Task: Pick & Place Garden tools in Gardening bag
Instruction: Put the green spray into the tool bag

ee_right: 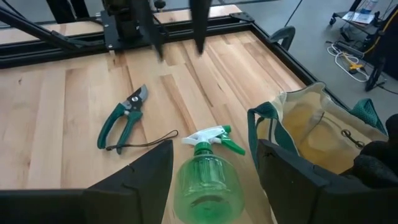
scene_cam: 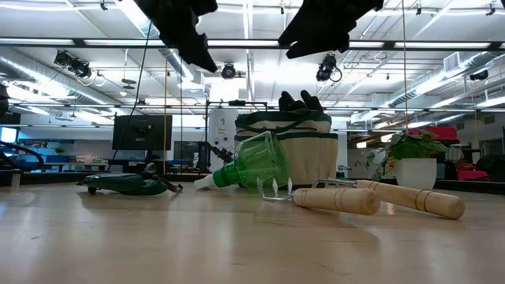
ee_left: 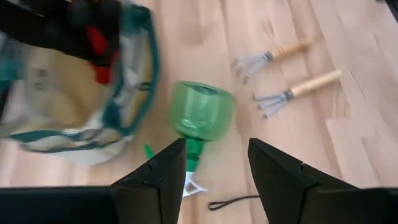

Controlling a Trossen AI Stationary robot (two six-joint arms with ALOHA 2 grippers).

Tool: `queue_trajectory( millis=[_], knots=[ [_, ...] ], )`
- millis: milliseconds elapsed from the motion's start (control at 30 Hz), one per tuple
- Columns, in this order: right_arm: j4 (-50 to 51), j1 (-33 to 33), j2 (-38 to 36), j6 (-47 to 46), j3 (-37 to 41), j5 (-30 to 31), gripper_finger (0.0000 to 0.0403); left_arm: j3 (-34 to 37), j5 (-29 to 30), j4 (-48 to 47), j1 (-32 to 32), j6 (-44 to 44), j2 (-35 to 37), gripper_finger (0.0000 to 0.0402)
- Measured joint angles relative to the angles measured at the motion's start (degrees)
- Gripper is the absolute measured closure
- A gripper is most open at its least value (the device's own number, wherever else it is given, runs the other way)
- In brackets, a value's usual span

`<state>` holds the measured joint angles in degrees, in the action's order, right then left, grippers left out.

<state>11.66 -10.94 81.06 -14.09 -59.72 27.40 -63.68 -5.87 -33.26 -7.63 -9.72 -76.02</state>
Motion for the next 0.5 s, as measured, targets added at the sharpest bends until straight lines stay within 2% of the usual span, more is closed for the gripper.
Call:
queue_trajectory(
  millis=[233, 500],
  knots=[
    [0.00, -0.02, 0.00, 0.02, 0.00, 0.02, 0.0169, 0.00, 0.68, -1.26, 3.06, -0.64, -6.59, 0.0223],
    [0.00, -0.02, 0.00, 0.63, 0.00, 0.02, 0.0169, 0.00, 0.88, 0.51, 3.77, -1.98, -13.13, 0.0223]
  ],
)
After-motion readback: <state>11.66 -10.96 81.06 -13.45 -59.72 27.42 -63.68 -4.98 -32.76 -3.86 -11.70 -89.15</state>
